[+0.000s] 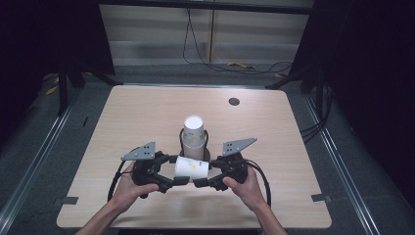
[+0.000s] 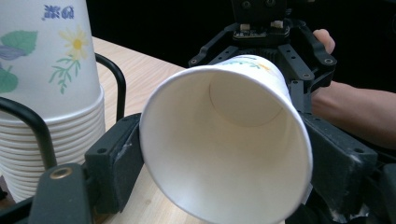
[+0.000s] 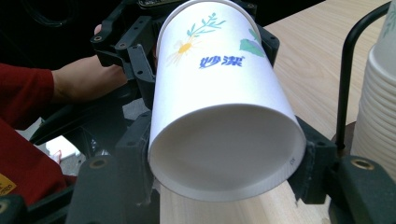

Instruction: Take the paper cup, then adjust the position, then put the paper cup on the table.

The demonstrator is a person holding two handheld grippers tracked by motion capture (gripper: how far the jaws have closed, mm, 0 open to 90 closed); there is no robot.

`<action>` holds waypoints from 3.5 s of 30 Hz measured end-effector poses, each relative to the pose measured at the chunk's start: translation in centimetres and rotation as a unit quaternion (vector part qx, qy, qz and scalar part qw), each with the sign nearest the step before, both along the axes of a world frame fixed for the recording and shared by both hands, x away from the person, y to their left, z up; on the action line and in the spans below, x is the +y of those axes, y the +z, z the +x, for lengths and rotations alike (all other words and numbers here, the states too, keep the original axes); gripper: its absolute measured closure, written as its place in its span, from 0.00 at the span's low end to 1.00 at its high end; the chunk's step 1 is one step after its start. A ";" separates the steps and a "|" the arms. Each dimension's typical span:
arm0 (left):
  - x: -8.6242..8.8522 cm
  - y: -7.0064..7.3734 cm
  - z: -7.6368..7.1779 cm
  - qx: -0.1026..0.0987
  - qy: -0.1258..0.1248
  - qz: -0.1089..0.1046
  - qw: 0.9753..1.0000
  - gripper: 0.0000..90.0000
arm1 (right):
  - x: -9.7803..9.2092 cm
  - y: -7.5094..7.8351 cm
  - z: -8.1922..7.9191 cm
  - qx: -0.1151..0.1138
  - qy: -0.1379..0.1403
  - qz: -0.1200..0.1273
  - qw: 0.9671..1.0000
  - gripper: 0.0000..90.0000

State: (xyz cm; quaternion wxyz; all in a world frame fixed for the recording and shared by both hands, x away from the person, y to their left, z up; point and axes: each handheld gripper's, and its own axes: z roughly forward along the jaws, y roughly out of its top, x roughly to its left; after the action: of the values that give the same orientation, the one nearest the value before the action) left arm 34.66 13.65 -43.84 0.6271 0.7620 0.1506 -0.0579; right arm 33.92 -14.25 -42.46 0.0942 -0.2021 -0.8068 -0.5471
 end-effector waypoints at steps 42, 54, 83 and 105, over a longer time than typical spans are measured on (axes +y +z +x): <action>0.8 0.1 0.3 -0.010 -0.009 0.013 1.000 0.30 | 0.7 -0.5 0.1 -0.004 -0.031 -0.057 0.998 0.19; 1.4 -0.1 0.7 -0.009 0.001 0.015 1.000 0.29 | 0.2 0.0 0.1 -0.014 -0.053 -0.064 0.996 0.17; 3.7 0.5 1.3 -0.011 0.056 0.058 0.997 0.30 | -2.4 0.6 -0.8 -0.024 -0.120 -0.054 0.991 0.19; 7.0 0.7 3.1 0.008 0.091 0.116 0.989 0.30 | -4.5 0.1 -0.8 -0.039 -0.217 -0.067 0.973 0.18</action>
State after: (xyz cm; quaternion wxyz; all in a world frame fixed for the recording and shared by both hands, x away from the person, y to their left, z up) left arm 37.76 20.67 -43.16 0.5363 0.8120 0.2302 0.0113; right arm 33.14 -18.80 -42.41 -0.0724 -0.3565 -0.7814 -0.5070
